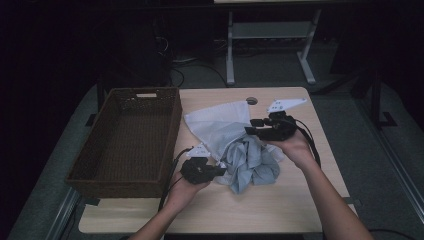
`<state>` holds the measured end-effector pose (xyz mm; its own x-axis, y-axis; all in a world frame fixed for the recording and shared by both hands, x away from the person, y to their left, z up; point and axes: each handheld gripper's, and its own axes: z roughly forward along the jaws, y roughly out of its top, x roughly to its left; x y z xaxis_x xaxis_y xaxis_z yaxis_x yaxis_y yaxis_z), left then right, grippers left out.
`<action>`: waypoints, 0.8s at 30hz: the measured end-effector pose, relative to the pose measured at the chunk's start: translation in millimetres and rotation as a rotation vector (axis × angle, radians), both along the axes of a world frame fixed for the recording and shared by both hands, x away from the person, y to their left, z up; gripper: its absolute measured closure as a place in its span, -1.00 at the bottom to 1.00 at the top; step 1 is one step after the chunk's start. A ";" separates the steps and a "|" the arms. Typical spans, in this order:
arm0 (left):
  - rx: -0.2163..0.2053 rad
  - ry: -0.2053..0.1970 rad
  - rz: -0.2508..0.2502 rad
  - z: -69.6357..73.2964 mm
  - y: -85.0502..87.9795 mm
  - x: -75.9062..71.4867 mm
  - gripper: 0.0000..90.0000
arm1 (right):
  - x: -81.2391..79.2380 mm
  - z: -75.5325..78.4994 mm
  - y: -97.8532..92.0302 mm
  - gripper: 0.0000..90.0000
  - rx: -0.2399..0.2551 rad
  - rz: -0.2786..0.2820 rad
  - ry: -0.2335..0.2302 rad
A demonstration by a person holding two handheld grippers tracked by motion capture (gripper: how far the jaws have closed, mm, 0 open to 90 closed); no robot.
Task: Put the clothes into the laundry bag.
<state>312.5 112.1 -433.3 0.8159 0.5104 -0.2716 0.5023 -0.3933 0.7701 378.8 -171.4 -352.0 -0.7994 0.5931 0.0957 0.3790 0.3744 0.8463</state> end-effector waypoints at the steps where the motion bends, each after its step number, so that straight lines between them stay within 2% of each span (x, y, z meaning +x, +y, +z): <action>1: 0.002 -0.003 0.001 -0.5 0.7 -0.6 0.94 | -7.8 0.9 -2.3 0.18 -0.002 0.006 0.004; 3: -0.005 -0.009 0.005 -2.2 1.6 -1.3 0.94 | -23.6 2.0 -6.7 0.14 -0.002 0.014 0.008; 7: -0.005 -0.023 0.000 -4.6 1.5 -1.5 0.94 | -51.8 -4.3 -11.8 0.09 -0.001 0.032 0.051; 10: 0.005 -0.038 -0.004 -5.3 2.7 -2.2 0.94 | -72.1 -19.6 -7.6 0.08 -0.019 0.074 0.083; 13: 0.019 -0.048 -0.007 -6.5 3.4 -3.4 0.95 | -86.8 -39.7 1.0 0.08 -0.070 0.102 0.099; 15: 0.019 -0.048 -0.008 -6.9 3.6 -3.7 0.95 | -92.9 -50.6 7.2 0.08 -0.086 0.116 0.098; 22: 0.026 -0.055 -0.022 -6.9 4.2 -3.0 0.95 | -99.3 -76.4 38.1 0.08 -0.147 0.177 0.112; 24: 0.030 -0.056 -0.026 -7.0 4.2 -3.2 0.95 | -99.9 -85.1 47.3 0.08 -0.180 0.181 0.115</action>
